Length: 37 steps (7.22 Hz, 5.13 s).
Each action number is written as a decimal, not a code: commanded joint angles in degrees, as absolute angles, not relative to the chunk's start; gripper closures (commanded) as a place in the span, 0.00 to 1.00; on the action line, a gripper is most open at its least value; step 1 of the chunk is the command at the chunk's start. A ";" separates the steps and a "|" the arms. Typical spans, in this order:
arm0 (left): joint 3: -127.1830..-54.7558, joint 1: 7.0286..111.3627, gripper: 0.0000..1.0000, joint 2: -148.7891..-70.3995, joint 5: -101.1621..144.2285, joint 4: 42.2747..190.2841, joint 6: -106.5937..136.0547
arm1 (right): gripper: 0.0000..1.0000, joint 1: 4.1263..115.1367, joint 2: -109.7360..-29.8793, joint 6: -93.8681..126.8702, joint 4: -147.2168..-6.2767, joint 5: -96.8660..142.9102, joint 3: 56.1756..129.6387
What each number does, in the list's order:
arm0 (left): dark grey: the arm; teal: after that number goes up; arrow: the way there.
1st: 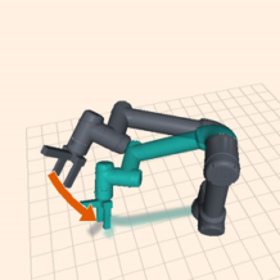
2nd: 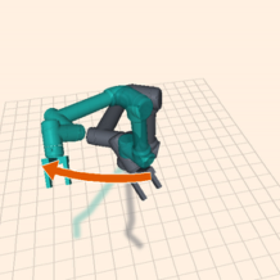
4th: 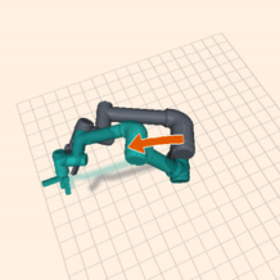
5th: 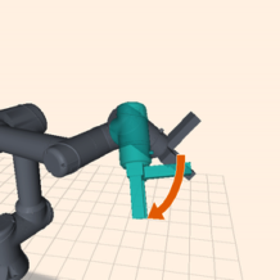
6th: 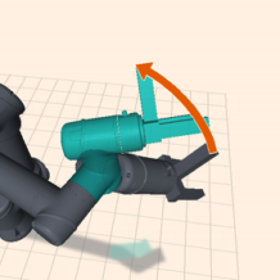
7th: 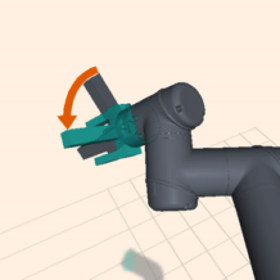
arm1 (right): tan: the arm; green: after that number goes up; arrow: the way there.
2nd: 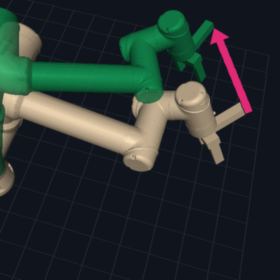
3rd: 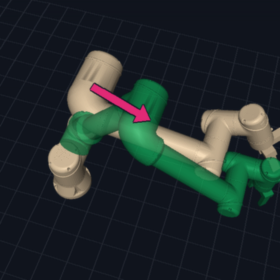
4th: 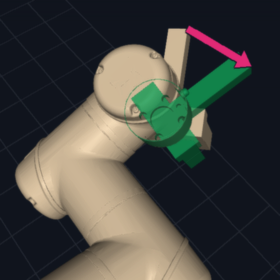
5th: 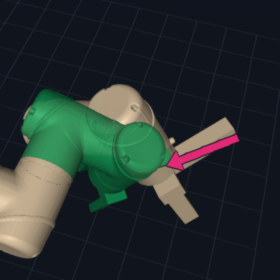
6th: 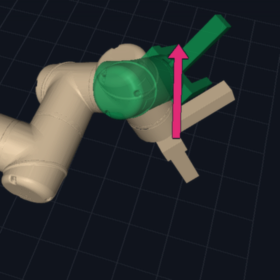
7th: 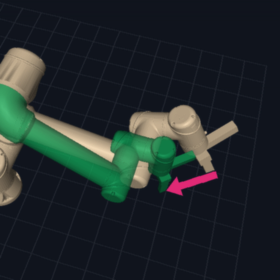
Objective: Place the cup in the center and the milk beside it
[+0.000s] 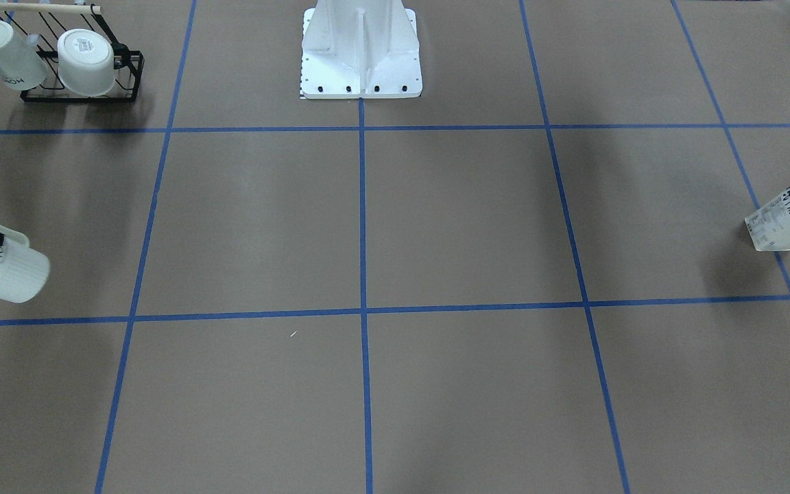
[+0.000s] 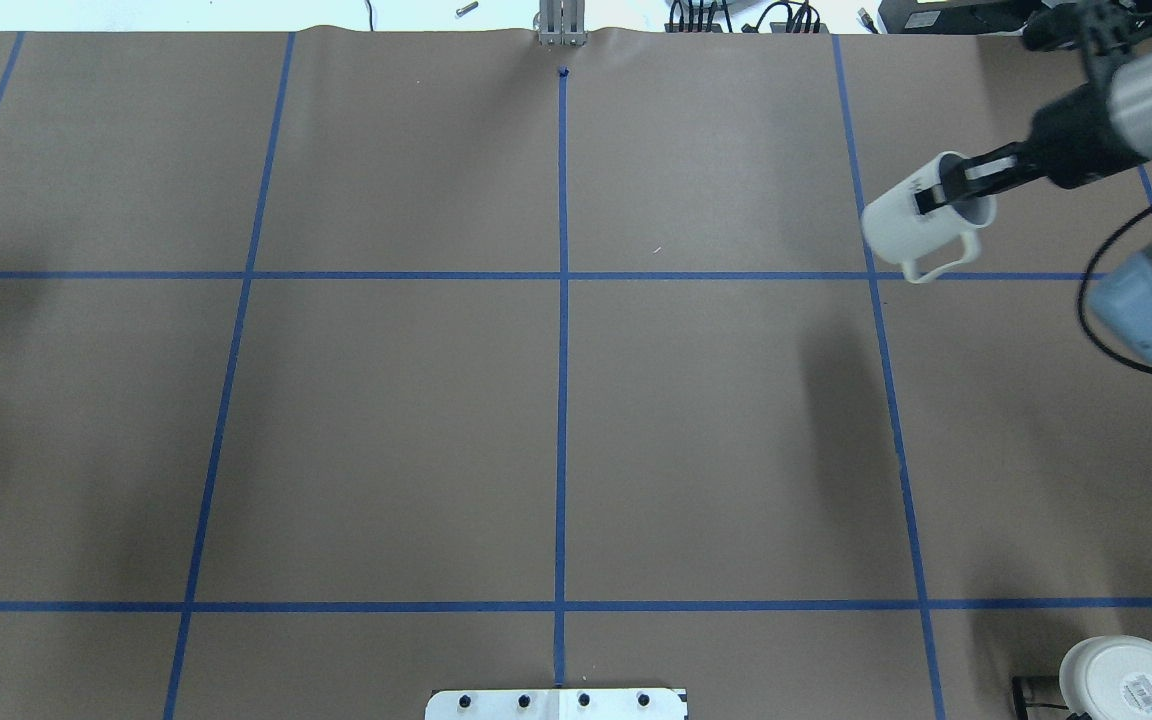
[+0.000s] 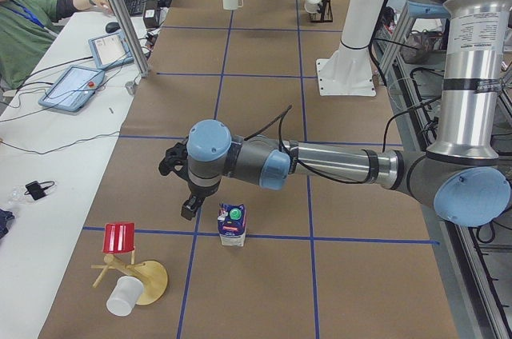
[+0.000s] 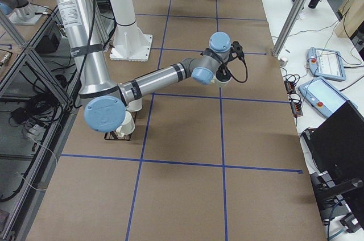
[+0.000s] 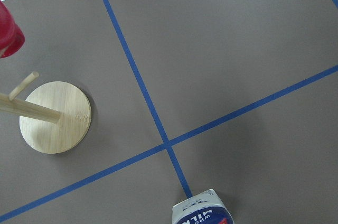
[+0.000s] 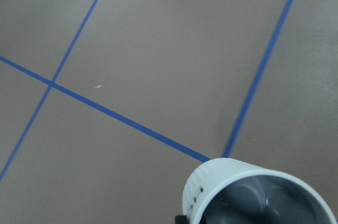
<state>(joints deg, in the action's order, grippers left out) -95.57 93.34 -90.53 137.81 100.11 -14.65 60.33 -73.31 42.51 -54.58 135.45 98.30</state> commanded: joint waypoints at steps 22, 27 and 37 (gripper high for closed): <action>-96.68 93.34 0.01 -90.70 139.39 103.80 -13.10 | 0.01 52.16 -49.25 49.70 -92.14 109.40 94.03; -96.42 93.34 0.01 -90.44 138.96 103.80 -13.62 | 0.00 76.33 -74.22 4.47 -89.65 126.00 94.04; -95.90 91.59 0.01 -81.84 138.69 113.35 -2.92 | 0.00 90.26 -96.85 -6.50 -85.69 127.88 95.71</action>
<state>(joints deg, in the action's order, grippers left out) -96.47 92.53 -83.95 138.92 109.96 -6.30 90.25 -96.84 -6.55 -85.70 127.61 95.75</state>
